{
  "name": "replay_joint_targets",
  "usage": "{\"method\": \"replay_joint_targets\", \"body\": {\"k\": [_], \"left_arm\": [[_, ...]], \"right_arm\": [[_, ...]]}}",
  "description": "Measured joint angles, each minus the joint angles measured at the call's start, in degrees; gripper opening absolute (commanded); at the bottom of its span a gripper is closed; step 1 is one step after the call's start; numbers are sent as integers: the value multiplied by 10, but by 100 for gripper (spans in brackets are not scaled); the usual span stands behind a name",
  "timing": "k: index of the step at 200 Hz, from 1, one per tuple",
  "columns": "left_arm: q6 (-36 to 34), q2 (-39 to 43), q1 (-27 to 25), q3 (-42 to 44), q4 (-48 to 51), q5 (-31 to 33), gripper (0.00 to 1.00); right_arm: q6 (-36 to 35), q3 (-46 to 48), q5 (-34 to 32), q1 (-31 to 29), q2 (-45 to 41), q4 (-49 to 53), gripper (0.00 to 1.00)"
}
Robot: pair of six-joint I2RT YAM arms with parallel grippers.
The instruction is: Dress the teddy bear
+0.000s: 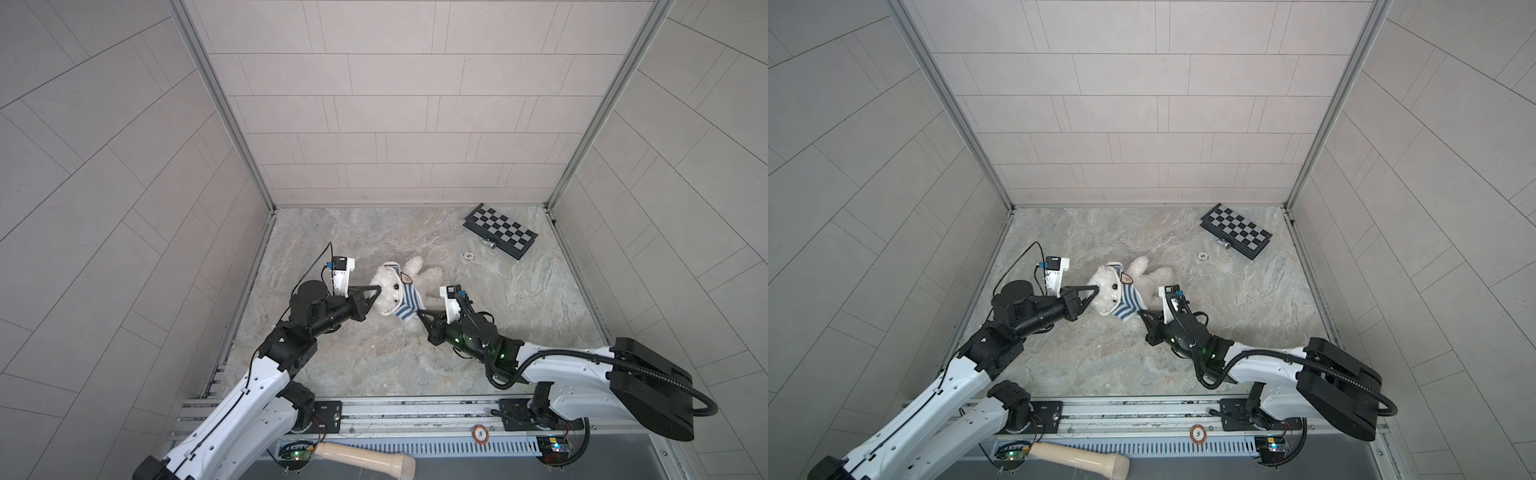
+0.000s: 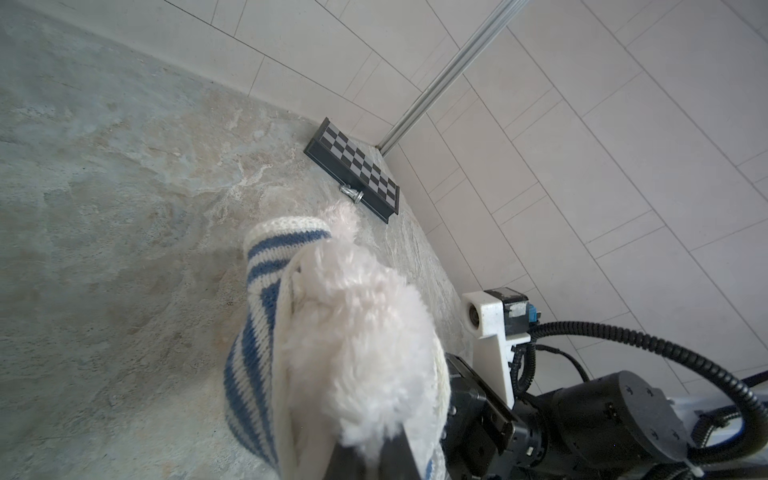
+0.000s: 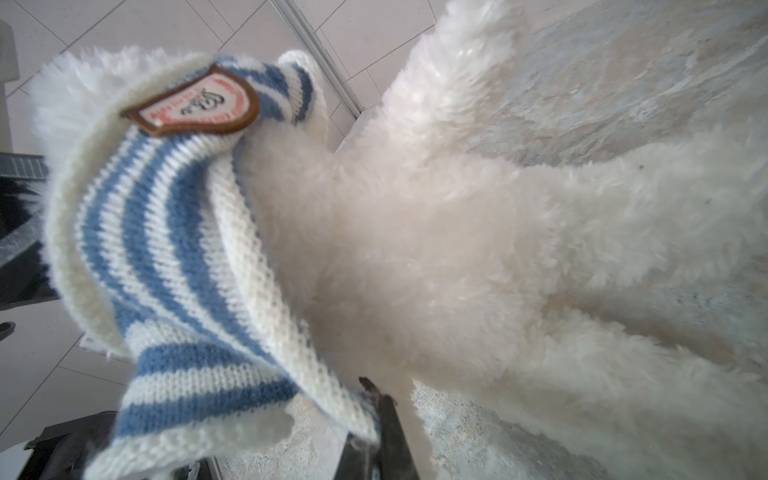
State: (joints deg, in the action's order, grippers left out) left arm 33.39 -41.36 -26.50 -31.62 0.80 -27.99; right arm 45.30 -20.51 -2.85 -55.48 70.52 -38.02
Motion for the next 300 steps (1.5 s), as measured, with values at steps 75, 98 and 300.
{"method": "replay_joint_targets", "body": {"k": [75,98,300], "left_arm": [[-123,18,0,-17,51,-32,0],[-134,22,0,-18,49,-46,0],[-408,-66,-99,-250,290,-106,0]], "right_arm": [[13,56,-48,-11,-96,57,0],[10,63,-78,-8,-124,94,0],[-498,-189,224,74,-275,331,57]]}}
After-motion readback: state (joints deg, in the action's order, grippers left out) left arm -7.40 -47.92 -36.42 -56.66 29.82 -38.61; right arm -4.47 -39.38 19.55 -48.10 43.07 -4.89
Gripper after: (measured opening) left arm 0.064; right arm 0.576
